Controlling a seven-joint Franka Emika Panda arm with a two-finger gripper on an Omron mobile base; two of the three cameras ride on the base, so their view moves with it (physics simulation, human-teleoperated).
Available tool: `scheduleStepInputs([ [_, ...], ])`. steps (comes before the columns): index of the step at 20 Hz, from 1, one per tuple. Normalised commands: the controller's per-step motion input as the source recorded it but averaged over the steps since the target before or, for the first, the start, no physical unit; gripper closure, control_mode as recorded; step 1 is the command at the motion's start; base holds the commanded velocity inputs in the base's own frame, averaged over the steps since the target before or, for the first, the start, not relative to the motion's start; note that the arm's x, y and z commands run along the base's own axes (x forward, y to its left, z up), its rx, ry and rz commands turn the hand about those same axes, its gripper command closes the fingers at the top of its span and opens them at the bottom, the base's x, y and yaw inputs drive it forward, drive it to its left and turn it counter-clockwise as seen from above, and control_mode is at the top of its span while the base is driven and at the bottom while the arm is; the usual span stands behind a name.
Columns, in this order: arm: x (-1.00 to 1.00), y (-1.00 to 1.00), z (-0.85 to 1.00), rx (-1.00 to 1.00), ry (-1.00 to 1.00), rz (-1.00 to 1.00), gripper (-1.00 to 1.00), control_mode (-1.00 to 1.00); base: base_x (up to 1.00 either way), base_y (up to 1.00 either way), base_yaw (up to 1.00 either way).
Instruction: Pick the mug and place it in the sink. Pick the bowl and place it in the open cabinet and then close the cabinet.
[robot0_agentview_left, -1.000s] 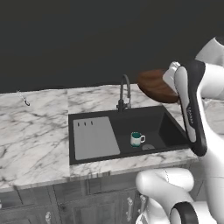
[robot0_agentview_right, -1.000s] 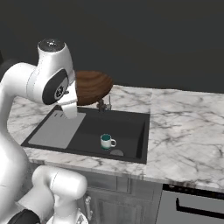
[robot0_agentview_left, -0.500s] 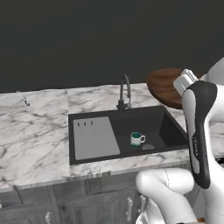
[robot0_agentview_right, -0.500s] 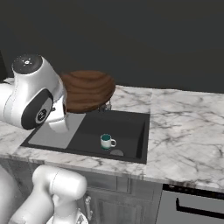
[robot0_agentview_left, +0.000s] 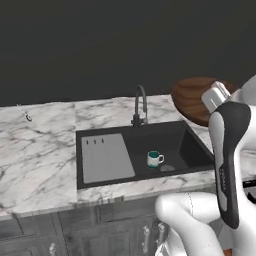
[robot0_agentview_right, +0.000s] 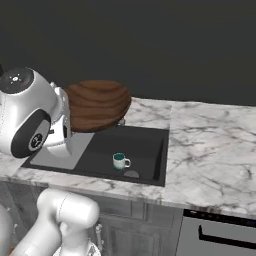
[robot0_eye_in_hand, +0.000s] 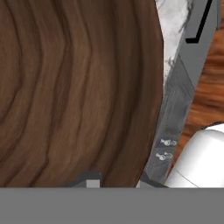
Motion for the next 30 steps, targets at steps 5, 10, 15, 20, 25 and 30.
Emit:
scheduleStepInputs([
  [5,0.0,0.0,0.0,0.0,0.0,0.0,1.0,1.0,-0.02,-0.3,-0.79],
  [10,0.0,0.0,0.0,0.0,0.0,0.0,1.0,1.0,0.0,0.0,-1.0],
  [15,0.0,0.0,0.0,0.0,0.0,0.0,1.0,1.0,0.0,0.0,-1.0],
  [20,0.0,0.0,0.0,0.0,0.0,0.0,1.0,1.0,0.0,0.0,-1.0],
  [25,0.0,0.0,0.0,0.0,0.0,0.0,1.0,1.0,0.0,0.0,-1.0],
  [30,0.0,0.0,0.0,0.0,0.0,0.0,1.0,1.0,0.0,0.0,-1.0],
])
